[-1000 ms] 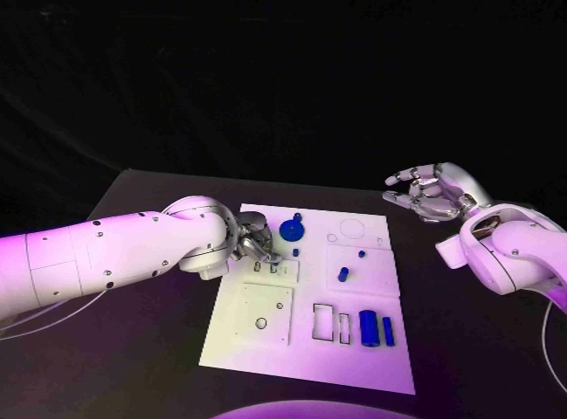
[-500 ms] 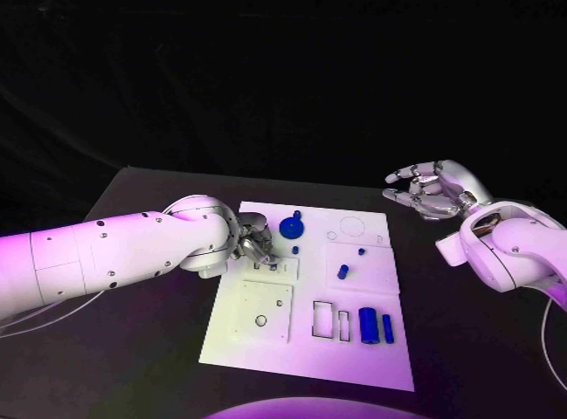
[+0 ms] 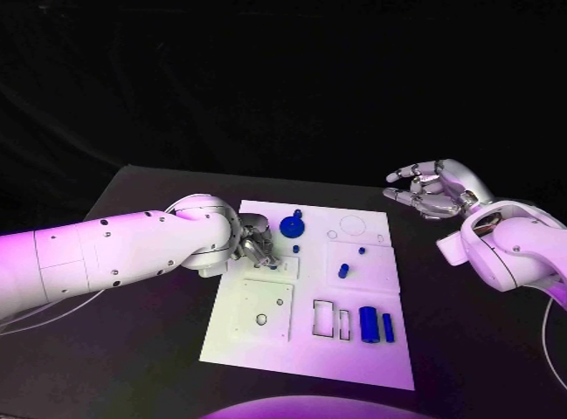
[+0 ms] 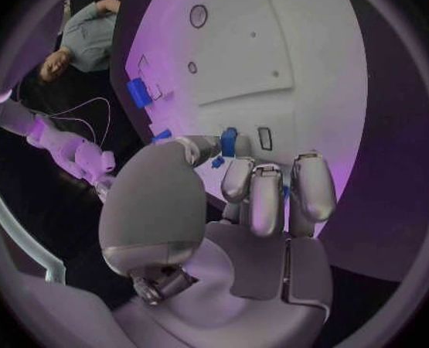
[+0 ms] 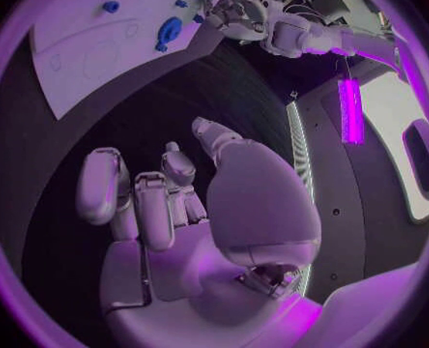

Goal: Assemble the parts on the task board

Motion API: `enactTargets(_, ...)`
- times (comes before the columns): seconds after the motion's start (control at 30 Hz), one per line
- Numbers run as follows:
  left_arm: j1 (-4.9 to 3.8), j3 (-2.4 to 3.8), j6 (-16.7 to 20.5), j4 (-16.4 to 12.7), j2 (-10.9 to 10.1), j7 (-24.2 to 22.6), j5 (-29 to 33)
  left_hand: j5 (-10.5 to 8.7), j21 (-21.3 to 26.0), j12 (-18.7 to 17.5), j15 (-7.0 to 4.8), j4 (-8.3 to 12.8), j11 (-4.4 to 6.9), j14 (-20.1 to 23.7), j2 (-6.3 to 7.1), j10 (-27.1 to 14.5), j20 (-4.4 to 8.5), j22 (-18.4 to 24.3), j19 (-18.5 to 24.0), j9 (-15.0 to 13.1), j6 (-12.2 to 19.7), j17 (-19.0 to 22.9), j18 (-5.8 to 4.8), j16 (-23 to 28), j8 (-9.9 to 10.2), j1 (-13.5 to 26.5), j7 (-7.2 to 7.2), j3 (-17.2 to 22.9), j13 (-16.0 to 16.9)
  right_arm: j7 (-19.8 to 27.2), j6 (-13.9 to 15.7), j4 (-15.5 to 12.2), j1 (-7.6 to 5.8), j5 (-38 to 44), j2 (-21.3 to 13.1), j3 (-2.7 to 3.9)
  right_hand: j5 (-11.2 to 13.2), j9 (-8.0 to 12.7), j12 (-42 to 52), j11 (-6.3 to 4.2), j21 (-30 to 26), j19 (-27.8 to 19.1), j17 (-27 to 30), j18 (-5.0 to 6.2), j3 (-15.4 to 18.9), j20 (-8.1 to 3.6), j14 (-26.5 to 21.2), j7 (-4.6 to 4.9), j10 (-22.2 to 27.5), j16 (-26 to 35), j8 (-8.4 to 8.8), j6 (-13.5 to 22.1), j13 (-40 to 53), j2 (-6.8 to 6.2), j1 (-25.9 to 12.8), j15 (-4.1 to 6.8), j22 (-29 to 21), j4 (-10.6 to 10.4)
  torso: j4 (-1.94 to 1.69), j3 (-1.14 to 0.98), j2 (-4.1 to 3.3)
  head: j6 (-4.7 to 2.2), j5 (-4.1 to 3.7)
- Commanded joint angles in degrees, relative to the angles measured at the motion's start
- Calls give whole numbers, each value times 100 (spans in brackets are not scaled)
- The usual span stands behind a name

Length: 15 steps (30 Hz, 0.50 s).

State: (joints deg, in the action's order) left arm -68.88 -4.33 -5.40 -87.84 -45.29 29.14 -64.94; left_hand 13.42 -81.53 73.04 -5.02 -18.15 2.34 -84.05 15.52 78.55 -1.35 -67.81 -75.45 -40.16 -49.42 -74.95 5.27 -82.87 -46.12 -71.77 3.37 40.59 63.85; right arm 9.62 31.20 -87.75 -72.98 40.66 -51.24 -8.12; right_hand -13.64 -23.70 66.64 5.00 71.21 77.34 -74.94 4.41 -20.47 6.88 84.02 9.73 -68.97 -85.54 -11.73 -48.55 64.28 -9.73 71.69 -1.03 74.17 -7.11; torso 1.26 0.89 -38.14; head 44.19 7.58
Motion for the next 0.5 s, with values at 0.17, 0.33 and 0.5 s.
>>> enactTargets(0.17,4,-9,-239,1,27,15,-69,-10,-34,32,-33,769,3,-279,-72,59,0,-10,-51,-94,-212,-246,-68,-18,-26,13,-171,788,14,15,-79,-7,4,9,-5,1,-30,-1,5,-9,-32,-37,-279,65,-3,-16,278,9,20,33,-37,44,-6,16,-58,35,-2,-34,-3,-4,2,-4,-30)
enactTargets(0.33,4,-10,-270,7,34,17,-99,-15,-34,40,-37,759,7,-279,-79,67,4,-10,-50,-87,-223,-247,-68,-18,-37,35,-177,785,24,18,-80,-8,5,9,-5,1,-30,-1,5,-9,-32,-37,-279,65,-3,-16,278,9,20,33,-37,44,-6,16,-58,35,-2,-34,0,-5,2,-9,-17)
enactTargets(0.5,4,-11,-307,7,37,17,-108,-22,-38,57,-41,747,13,-280,-83,83,8,-22,-57,-79,-241,-250,-71,-20,-54,62,-186,777,47,18,-82,-8,7,9,-9,1,-41,-2,8,-9,-40,-41,-280,66,-3,-16,278,8,19,33,-43,42,-6,16,-61,35,-8,-40,0,-4,4,2,-14)
